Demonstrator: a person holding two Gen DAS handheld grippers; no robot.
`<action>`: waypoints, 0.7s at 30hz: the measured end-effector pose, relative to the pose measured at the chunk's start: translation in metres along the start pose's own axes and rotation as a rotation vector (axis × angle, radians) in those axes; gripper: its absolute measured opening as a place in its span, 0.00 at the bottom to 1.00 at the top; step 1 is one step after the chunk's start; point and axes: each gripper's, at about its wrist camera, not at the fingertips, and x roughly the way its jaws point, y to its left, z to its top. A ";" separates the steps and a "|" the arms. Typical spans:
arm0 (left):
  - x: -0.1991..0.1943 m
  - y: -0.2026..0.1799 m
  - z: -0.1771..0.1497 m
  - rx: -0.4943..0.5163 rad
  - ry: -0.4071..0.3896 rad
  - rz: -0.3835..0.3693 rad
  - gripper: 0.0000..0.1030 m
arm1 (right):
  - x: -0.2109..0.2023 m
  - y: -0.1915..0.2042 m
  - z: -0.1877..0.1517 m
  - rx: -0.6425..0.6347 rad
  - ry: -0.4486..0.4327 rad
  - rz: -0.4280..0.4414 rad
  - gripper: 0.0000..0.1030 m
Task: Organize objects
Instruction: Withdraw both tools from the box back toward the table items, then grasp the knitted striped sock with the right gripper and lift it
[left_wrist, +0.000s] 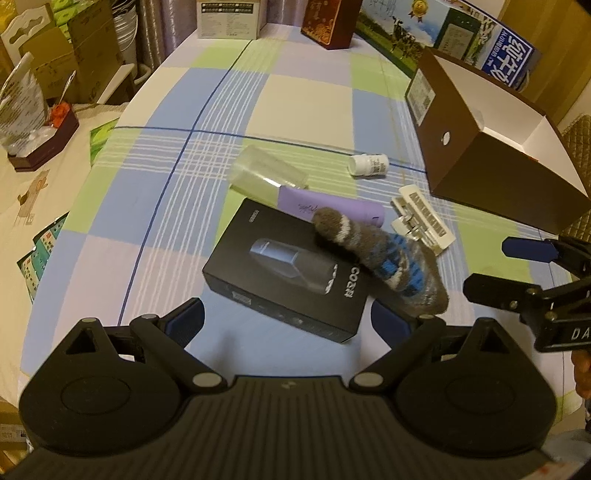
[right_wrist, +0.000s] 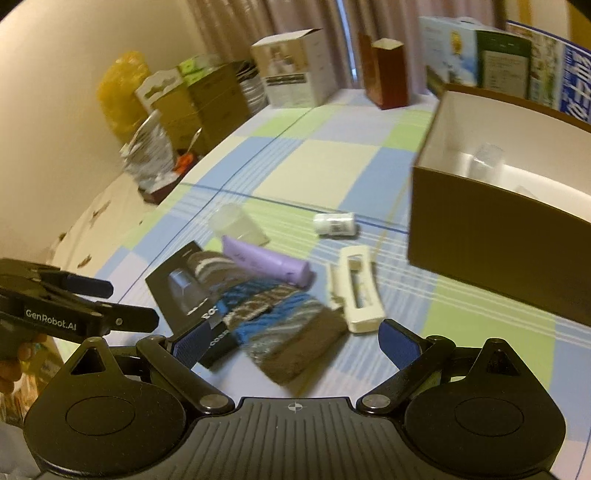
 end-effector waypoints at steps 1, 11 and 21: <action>0.000 0.001 0.000 -0.002 0.002 0.000 0.92 | 0.002 0.002 0.000 -0.011 0.003 0.002 0.92; 0.006 0.008 -0.004 -0.013 0.020 0.007 0.92 | 0.030 0.028 -0.005 -0.176 0.028 0.002 0.88; 0.013 0.008 -0.004 -0.010 0.030 0.016 0.92 | 0.063 0.046 -0.018 -0.368 0.038 -0.054 0.53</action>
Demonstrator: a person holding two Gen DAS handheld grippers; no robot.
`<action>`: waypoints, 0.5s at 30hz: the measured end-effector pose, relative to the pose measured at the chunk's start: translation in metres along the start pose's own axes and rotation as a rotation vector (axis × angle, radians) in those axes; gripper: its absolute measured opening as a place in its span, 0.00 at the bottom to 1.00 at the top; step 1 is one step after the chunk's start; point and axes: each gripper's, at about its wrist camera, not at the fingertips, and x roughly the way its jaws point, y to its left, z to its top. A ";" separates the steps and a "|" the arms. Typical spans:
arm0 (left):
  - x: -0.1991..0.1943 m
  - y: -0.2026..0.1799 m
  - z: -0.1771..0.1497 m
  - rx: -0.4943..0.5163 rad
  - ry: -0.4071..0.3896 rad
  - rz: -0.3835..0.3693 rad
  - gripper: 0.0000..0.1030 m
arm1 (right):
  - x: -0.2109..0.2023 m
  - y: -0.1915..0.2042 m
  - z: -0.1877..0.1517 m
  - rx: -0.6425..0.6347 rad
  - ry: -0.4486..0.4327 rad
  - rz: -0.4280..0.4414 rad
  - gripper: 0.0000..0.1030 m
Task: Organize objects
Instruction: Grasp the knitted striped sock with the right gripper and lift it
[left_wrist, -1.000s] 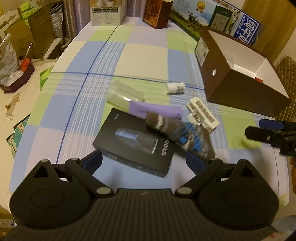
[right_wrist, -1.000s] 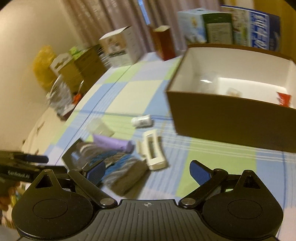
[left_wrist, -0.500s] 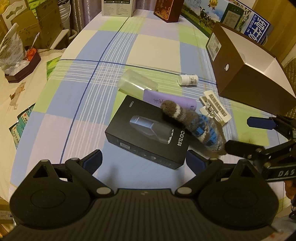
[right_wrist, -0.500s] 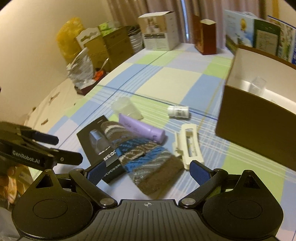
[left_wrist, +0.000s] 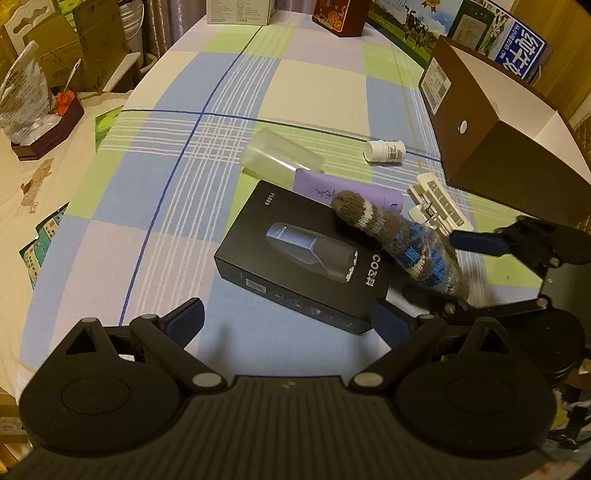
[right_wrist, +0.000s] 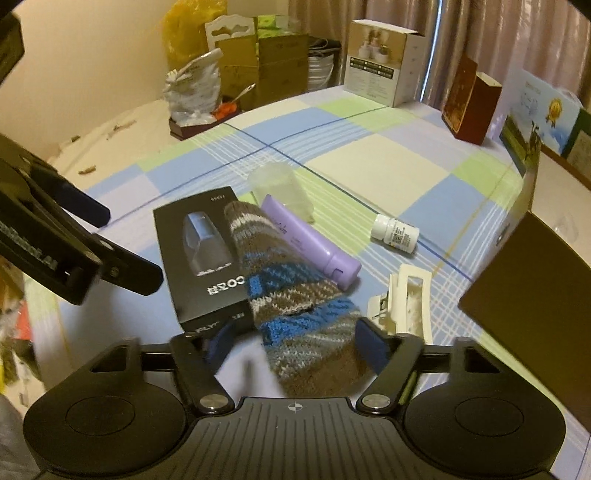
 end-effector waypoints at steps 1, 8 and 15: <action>0.000 -0.001 0.000 0.002 -0.001 -0.001 0.92 | 0.002 0.000 -0.001 -0.003 -0.005 -0.001 0.36; 0.006 -0.014 0.004 0.051 -0.007 -0.002 0.92 | -0.015 -0.025 0.004 0.183 -0.064 0.049 0.09; 0.020 -0.043 0.004 0.185 -0.022 0.031 0.92 | -0.047 -0.068 0.009 0.432 -0.128 0.070 0.09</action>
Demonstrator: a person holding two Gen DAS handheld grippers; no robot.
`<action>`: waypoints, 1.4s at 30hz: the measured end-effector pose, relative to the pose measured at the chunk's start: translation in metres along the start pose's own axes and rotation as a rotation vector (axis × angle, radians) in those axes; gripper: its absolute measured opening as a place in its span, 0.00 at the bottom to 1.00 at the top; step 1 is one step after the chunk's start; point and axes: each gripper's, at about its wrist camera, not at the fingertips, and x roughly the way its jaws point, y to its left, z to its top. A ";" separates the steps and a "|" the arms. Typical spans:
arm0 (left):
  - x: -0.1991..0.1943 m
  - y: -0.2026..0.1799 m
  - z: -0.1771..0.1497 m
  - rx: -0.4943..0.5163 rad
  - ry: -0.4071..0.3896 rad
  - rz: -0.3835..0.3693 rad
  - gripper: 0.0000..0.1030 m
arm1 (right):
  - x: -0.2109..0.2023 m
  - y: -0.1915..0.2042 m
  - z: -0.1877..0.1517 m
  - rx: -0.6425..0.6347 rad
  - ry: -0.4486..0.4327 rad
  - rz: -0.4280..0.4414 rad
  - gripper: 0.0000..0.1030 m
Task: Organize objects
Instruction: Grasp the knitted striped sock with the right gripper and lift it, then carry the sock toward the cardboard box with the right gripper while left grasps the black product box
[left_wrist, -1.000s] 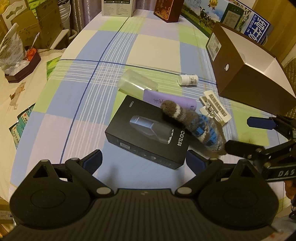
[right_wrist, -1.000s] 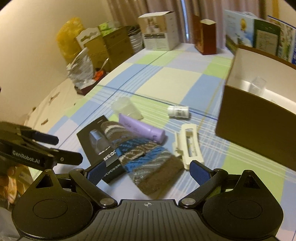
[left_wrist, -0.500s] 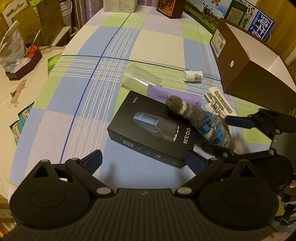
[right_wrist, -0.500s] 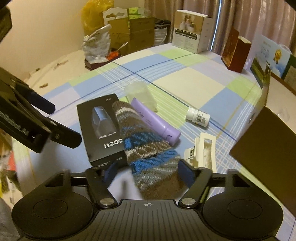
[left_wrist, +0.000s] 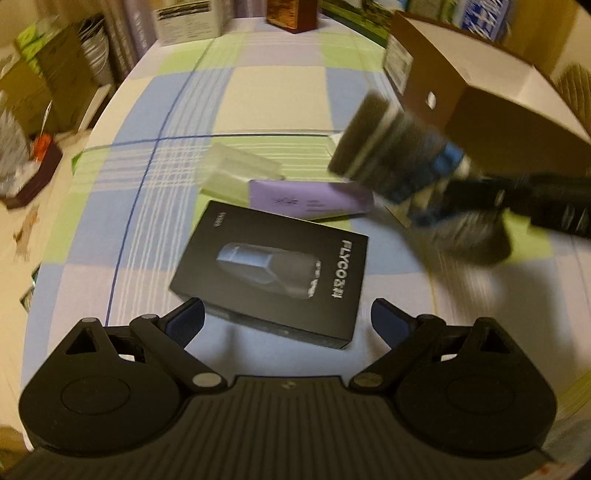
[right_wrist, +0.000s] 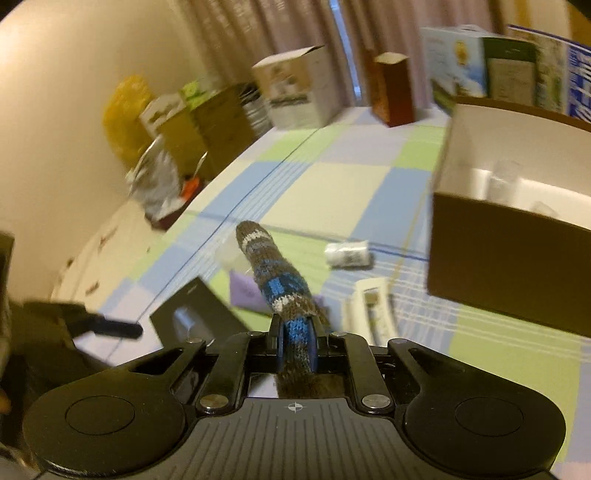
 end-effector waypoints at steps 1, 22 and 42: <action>0.002 -0.004 0.000 0.024 -0.003 0.007 0.92 | -0.004 -0.004 0.002 0.018 -0.009 -0.006 0.09; 0.004 0.111 -0.025 -0.115 0.051 0.129 0.92 | -0.064 -0.074 0.005 0.305 -0.065 -0.122 0.09; 0.060 0.075 0.051 -0.122 0.072 0.034 0.83 | -0.104 -0.105 -0.012 0.433 -0.126 -0.250 0.09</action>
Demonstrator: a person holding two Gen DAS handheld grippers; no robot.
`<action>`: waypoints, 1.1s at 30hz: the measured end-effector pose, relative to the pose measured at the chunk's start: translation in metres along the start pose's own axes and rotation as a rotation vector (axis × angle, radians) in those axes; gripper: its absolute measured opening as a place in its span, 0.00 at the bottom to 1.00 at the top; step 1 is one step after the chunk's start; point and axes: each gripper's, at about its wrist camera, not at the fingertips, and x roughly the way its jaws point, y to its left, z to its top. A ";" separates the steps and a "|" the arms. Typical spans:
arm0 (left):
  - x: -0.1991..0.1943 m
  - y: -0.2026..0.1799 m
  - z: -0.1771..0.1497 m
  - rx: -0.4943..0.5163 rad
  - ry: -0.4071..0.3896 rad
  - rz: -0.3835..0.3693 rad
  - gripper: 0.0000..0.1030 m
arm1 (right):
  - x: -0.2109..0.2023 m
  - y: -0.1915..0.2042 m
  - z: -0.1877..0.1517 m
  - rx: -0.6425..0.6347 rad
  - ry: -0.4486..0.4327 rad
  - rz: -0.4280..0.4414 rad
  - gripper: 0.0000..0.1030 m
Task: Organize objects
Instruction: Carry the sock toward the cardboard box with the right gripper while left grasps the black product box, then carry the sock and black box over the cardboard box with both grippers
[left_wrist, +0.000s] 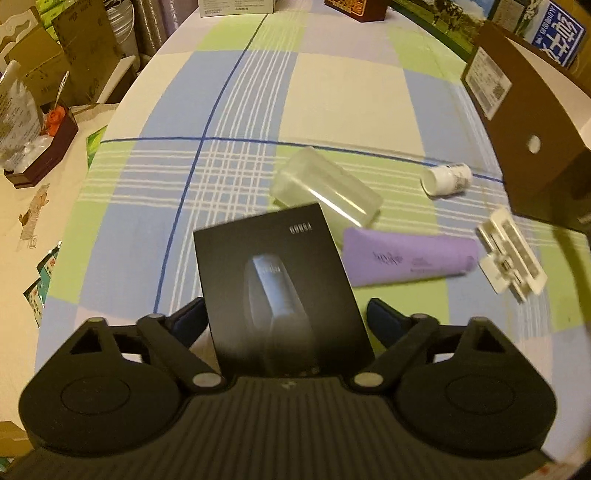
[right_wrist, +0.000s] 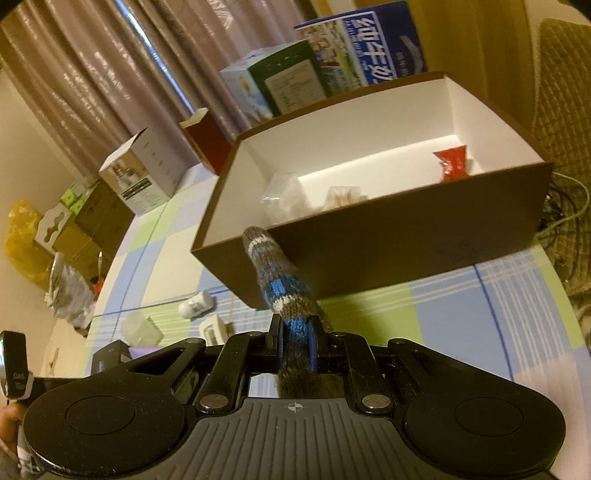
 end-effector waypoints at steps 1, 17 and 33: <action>0.001 0.002 0.002 -0.004 0.003 0.000 0.83 | -0.001 -0.001 -0.001 0.004 0.000 -0.003 0.09; -0.030 0.020 -0.055 0.054 0.016 -0.004 0.76 | 0.005 0.002 -0.013 0.011 0.044 0.021 0.09; -0.031 0.009 -0.047 0.068 -0.026 0.024 0.74 | -0.023 0.001 -0.021 0.027 -0.011 0.015 0.09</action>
